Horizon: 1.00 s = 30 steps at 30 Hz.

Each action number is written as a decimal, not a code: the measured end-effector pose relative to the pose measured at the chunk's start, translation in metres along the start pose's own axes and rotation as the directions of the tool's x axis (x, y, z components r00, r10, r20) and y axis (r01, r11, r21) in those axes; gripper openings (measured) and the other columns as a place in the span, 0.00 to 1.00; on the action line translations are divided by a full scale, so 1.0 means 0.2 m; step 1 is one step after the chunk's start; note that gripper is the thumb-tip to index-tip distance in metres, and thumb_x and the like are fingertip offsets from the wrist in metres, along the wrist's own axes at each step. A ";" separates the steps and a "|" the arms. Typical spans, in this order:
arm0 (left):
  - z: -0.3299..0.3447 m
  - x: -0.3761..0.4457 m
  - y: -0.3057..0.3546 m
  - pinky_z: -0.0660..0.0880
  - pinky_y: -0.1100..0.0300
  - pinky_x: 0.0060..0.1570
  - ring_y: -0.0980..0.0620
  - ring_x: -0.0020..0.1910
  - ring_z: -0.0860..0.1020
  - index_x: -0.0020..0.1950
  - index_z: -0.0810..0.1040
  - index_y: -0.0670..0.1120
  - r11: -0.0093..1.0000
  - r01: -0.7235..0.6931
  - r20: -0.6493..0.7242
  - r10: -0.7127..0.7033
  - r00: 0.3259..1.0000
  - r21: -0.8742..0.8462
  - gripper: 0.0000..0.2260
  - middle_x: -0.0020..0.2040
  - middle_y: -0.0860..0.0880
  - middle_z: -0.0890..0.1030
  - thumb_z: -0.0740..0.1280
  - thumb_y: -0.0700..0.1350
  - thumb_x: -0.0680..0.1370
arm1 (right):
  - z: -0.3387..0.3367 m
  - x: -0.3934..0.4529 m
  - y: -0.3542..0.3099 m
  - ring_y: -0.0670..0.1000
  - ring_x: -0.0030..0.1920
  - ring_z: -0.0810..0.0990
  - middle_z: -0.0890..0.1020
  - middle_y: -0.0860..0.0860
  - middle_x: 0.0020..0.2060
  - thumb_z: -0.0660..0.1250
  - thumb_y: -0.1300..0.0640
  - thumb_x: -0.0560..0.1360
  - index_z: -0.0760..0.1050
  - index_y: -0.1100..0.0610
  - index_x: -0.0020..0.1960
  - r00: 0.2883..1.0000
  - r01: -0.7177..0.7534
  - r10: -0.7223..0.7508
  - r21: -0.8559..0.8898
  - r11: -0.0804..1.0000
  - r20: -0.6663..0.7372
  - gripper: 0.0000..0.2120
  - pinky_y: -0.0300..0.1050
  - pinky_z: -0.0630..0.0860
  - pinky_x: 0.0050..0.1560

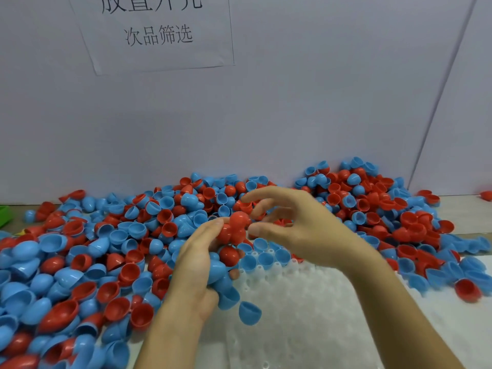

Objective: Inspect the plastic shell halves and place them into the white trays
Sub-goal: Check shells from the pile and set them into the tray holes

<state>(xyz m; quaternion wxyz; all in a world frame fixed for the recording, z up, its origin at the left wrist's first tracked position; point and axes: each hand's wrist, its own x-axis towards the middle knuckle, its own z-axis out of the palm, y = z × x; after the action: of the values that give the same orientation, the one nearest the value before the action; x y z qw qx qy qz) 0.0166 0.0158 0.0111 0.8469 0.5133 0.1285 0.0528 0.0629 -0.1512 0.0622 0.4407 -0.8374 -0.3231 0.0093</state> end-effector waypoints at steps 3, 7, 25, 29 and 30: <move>0.01 -0.01 0.00 0.70 0.60 0.24 0.55 0.28 0.74 0.48 0.85 0.47 0.999 -0.013 0.070 0.011 0.998 0.032 0.10 0.38 0.47 0.82 0.71 0.52 0.73 | 0.09 0.02 0.00 0.42 0.47 0.82 0.82 0.42 0.48 0.73 0.52 0.75 0.80 0.41 0.55 0.991 0.067 -0.069 -0.025 0.997 -0.117 0.11 0.36 0.80 0.49; 0.03 -0.02 -0.01 0.70 0.60 0.24 0.54 0.28 0.76 0.52 0.83 0.46 0.997 -0.016 0.155 0.003 0.988 0.082 0.10 0.40 0.48 0.82 0.69 0.52 0.77 | 0.11 0.03 0.05 0.41 0.44 0.82 0.84 0.43 0.40 0.70 0.54 0.77 0.83 0.50 0.53 0.954 0.051 -0.030 0.063 0.997 -0.297 0.05 0.32 0.78 0.44; 0.05 -0.03 -0.03 0.70 0.59 0.24 0.51 0.30 0.74 0.37 0.85 0.49 0.986 -0.008 0.151 -0.018 0.988 0.165 0.15 0.39 0.44 0.81 0.72 0.60 0.72 | 0.18 0.04 0.07 0.42 0.41 0.77 0.80 0.42 0.39 0.72 0.60 0.74 0.85 0.49 0.50 0.949 0.003 -0.031 -0.088 0.996 -0.315 0.08 0.31 0.75 0.40; 0.06 -0.04 -0.02 0.69 0.61 0.23 0.51 0.30 0.75 0.44 0.86 0.45 0.990 0.019 0.172 -0.043 0.984 0.142 0.19 0.41 0.44 0.82 0.73 0.61 0.66 | 0.09 0.04 0.08 0.38 0.37 0.79 0.81 0.40 0.36 0.71 0.65 0.75 0.81 0.44 0.43 0.905 0.021 -0.018 0.003 1.000 -0.425 0.14 0.29 0.74 0.38; 0.06 -0.04 -0.02 0.69 0.61 0.23 0.52 0.30 0.75 0.45 0.86 0.45 0.990 0.019 0.155 -0.040 0.987 0.137 0.21 0.40 0.44 0.82 0.73 0.60 0.65 | 0.03 0.04 0.10 0.39 0.36 0.79 0.81 0.40 0.36 0.70 0.65 0.75 0.80 0.44 0.44 0.896 -0.006 -0.005 -0.024 1.000 -0.444 0.15 0.29 0.75 0.38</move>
<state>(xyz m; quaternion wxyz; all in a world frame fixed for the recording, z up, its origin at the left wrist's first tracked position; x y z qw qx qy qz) 0.0120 0.0027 0.0148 0.8184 0.5701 0.0722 -0.0092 0.0782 -0.1511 0.0451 0.4924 -0.8230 -0.2138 -0.1858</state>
